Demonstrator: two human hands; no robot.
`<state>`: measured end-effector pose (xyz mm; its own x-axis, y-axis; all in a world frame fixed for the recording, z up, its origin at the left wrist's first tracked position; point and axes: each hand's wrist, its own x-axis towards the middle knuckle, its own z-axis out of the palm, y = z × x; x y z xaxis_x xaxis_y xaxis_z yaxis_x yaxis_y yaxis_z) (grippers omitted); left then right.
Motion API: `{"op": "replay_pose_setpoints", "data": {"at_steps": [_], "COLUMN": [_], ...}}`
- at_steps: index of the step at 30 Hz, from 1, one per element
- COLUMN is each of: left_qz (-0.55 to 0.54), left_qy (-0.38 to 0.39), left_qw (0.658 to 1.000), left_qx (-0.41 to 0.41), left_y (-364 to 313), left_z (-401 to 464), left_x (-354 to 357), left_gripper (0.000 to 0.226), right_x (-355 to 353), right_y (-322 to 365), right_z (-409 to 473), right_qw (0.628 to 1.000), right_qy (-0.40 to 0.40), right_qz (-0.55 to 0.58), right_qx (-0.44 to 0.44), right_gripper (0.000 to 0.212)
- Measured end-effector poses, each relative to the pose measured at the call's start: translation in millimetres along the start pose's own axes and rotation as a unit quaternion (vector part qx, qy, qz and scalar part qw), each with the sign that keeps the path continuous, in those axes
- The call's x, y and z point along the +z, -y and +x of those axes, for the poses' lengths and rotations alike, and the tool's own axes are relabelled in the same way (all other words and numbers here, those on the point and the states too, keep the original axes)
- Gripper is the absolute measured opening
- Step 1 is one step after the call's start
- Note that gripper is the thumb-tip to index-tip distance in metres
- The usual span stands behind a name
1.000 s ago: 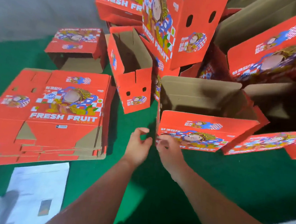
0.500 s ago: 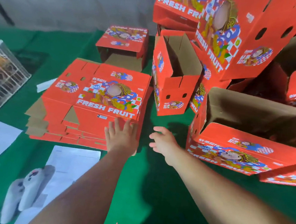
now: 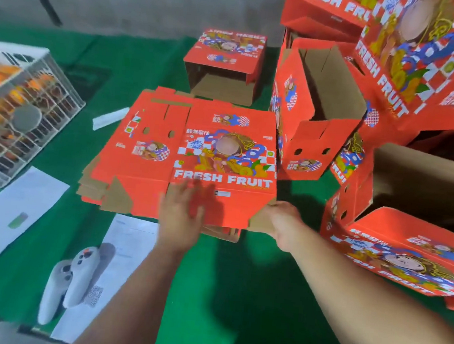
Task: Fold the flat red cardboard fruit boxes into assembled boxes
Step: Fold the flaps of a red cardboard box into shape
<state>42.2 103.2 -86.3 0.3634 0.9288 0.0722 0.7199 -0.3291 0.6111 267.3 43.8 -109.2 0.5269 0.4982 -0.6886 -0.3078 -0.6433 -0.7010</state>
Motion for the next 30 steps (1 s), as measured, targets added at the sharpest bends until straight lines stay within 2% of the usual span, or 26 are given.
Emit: {"op": "replay_pose_setpoints", "data": {"at_steps": [2,4,5,7,9,10,12,15,17,23,25,26,28,29,30], "left_qz": [0.065,0.001,-0.061,-0.171,-0.22,-0.24,-0.274,-0.321,-0.329,-0.297,-0.334,-0.365,-0.48,-0.519,-0.529], "left_qy": [-0.091,-0.102,-0.087,-0.075,-0.078,-0.077,-0.068,-0.047,-0.032,0.041,0.034,0.023,0.019,0.019,0.02], "left_qw": [0.982,0.956,0.953,0.943,0.937,0.933,0.924,0.909,0.905,0.906,0.901,0.889,0.823,0.797,0.79], "left_qx": [-0.151,-0.273,-0.283,-0.275,-0.259,-0.257,-0.258,-0.261,-0.266,-0.299,-0.275,-0.276,-0.302,-0.309,-0.31], "left_y": [35,62,70,73,72,72,67,64,63,60,56,52,43,40,32], "left_z": [0,-11,-19,-33,-41,-44,-50,-61,-69,-86,-90,-91,-93,-95,-97], "left_x": [-30,-49,-54,-53,-46,-43,-42,-48,-52,-69,-69,-69,-67,-67,-69], "left_gripper": [0.055,0.056,0.053,0.032,0.008,0.006,0.01,0.02,0.03,0.066,0.058,0.045,0.025,0.029,0.035], "right_x": [-16,-33,-40,-49,-54,-57,-64,-72,-77,-118,-132,-139,-151,-156,-161], "right_y": [1,2,2,3,4,4,3,6,10,32,28,23,13,10,9], "right_z": [1,-2,-5,-11,-22,-26,-33,-45,-53,-98,-116,-122,-131,-137,-141], "right_qw": [1.0,0.999,0.998,0.992,0.982,0.977,0.972,0.964,0.954,0.911,0.908,0.908,0.908,0.907,0.906], "right_qy": [-0.004,-0.018,-0.026,-0.041,-0.046,-0.044,-0.046,-0.064,-0.072,-0.104,-0.088,-0.074,-0.044,-0.033,-0.029], "right_qz": [0.022,0.02,0.01,-0.015,-0.054,-0.076,-0.109,-0.15,-0.169,-0.232,-0.248,-0.249,-0.25,-0.253,-0.25], "right_qx": [-0.019,-0.044,-0.064,-0.122,-0.178,-0.194,-0.204,-0.209,-0.237,-0.326,-0.326,-0.327,-0.333,-0.335,-0.341], "right_gripper": [0.01,0.011,0.011,0.018,0.024,0.025,0.022,0.003,0.016,0.028,0.029,0.025,0.009,0.002,0.009]}}
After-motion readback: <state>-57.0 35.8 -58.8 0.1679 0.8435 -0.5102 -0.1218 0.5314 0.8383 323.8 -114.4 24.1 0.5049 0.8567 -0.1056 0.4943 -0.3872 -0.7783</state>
